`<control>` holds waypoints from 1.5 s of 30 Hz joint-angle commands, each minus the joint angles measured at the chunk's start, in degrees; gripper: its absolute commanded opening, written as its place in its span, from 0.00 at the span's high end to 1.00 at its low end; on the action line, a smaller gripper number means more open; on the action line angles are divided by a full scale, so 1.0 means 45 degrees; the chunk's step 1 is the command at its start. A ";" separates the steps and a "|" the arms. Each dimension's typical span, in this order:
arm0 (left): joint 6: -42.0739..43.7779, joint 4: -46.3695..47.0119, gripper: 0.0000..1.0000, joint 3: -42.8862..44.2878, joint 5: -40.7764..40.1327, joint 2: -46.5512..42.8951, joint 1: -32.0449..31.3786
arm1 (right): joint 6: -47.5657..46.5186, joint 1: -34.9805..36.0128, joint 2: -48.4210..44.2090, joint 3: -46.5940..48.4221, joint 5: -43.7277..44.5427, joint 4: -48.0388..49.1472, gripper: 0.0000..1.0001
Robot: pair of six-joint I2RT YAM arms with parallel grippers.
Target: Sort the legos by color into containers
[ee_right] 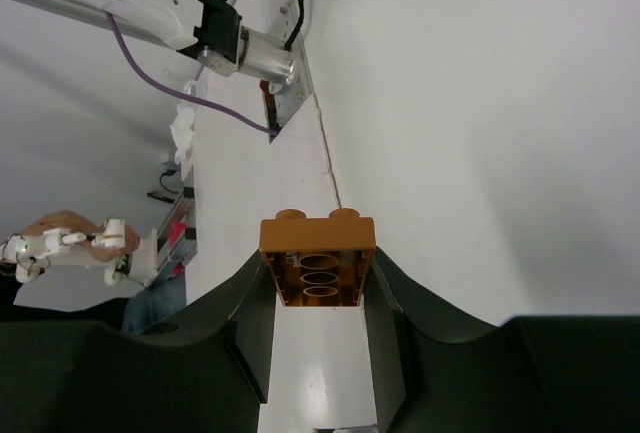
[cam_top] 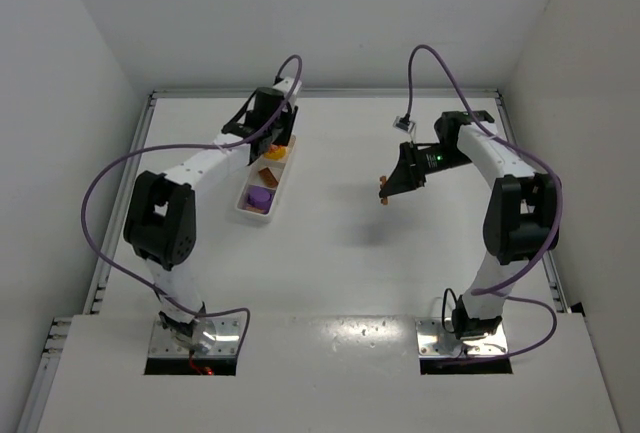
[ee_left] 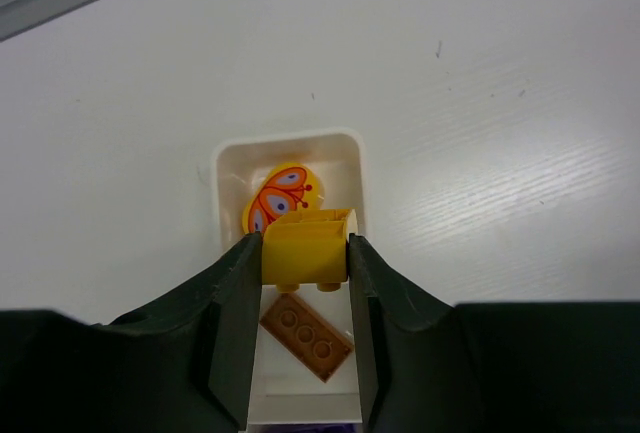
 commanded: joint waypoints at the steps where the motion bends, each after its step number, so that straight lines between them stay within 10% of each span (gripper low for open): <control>1: -0.0186 0.0319 1.00 0.0741 -0.0453 0.0242 0.0346 | -0.0042 -0.0067 -0.0515 0.0009 -0.0496 0.0340 0.98; 17: -0.0458 -0.0892 0.98 0.2147 -0.0258 0.2232 0.0580 | -0.0042 -0.0067 -0.0632 -0.0108 -0.0496 0.0340 0.98; 30: -0.0831 -0.1616 0.70 0.2598 0.0816 0.2820 0.0580 | -0.0042 -0.0067 -0.0397 -0.0108 -0.0496 0.0340 0.98; 39: -0.0948 -0.1616 0.19 0.2461 0.0953 0.2255 0.0580 | -0.0042 -0.0067 -0.0280 0.0009 -0.0496 0.0340 0.98; 45: -0.1689 -0.1264 0.17 0.2461 0.1320 0.0909 0.1066 | 0.0348 0.0107 -0.0417 0.0476 -0.0146 0.0457 0.98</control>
